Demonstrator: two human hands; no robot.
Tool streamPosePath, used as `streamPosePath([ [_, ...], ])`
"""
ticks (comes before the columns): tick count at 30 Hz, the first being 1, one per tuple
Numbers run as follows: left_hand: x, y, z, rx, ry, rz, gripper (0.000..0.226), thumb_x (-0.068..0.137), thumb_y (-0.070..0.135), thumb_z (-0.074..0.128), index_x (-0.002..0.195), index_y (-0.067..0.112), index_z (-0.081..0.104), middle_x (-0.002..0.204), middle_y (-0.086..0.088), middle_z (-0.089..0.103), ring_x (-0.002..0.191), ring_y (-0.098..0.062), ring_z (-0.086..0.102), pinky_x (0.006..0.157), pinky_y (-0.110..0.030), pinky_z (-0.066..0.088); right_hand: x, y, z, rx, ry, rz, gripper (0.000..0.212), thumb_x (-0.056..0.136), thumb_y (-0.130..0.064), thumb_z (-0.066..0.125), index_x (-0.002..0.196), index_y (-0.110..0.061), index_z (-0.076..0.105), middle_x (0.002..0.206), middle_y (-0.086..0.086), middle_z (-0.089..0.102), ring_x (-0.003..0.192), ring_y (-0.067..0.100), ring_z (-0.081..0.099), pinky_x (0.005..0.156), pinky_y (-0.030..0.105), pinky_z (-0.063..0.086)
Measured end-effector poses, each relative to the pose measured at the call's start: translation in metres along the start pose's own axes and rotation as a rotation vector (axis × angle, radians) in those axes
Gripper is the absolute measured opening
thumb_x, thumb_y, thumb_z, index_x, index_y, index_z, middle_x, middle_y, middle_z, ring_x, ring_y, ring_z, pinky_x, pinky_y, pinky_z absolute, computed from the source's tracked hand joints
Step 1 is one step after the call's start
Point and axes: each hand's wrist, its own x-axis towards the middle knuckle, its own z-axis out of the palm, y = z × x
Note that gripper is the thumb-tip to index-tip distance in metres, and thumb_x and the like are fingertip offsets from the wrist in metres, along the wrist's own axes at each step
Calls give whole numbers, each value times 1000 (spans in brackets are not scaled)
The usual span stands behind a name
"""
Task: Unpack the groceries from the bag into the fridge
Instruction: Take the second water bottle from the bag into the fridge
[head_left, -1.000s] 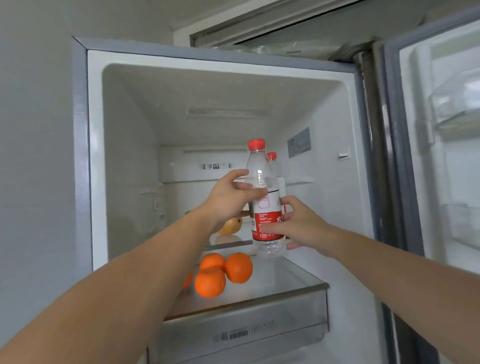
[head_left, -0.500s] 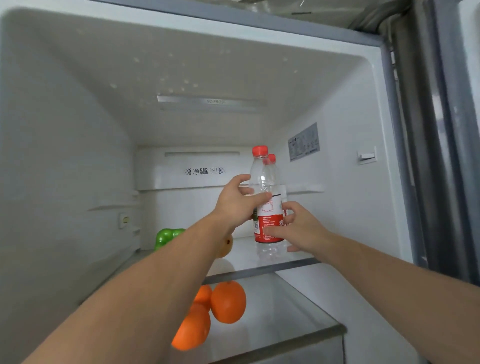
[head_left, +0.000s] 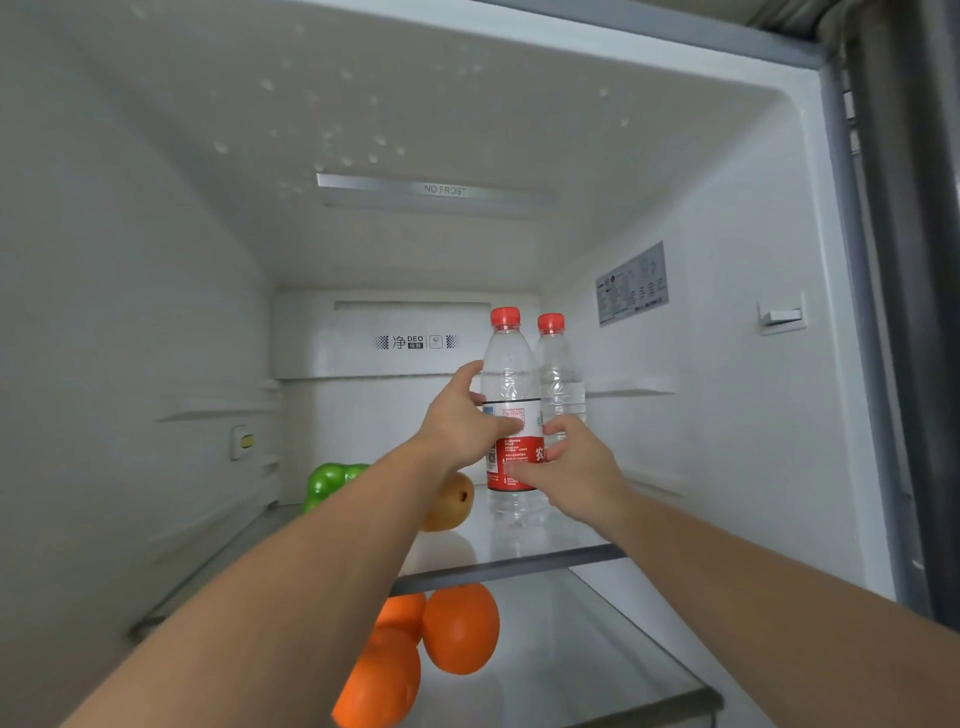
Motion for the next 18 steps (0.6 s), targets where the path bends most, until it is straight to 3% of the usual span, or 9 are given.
streamPosePath([
  [8,-16,1,-5,116,-19,79,73,85,6,70,145,26,34,135,-7,53,96,-13,56,66,-15,47,-15,-6,-5,-102,15,2,55,78,-31,79,118,-22,43,84,-17,48,73,0,52,56,13,35],
  [13,-44,4,-26,439,-29,209,67,88,24,67,146,24,35,138,-5,51,119,-18,51,86,-22,39,-44,-20,-27,-333,69,-72,46,80,-33,75,117,-21,51,84,-12,52,74,4,53,59,17,39],
  [18,-72,-6,-32,709,-115,320,59,84,39,64,138,26,45,133,-3,54,120,-23,50,100,-39,44,-75,-26,-47,-629,50,-61,53,83,-39,69,127,-21,48,119,5,52,101,18,52,88,31,44],
])
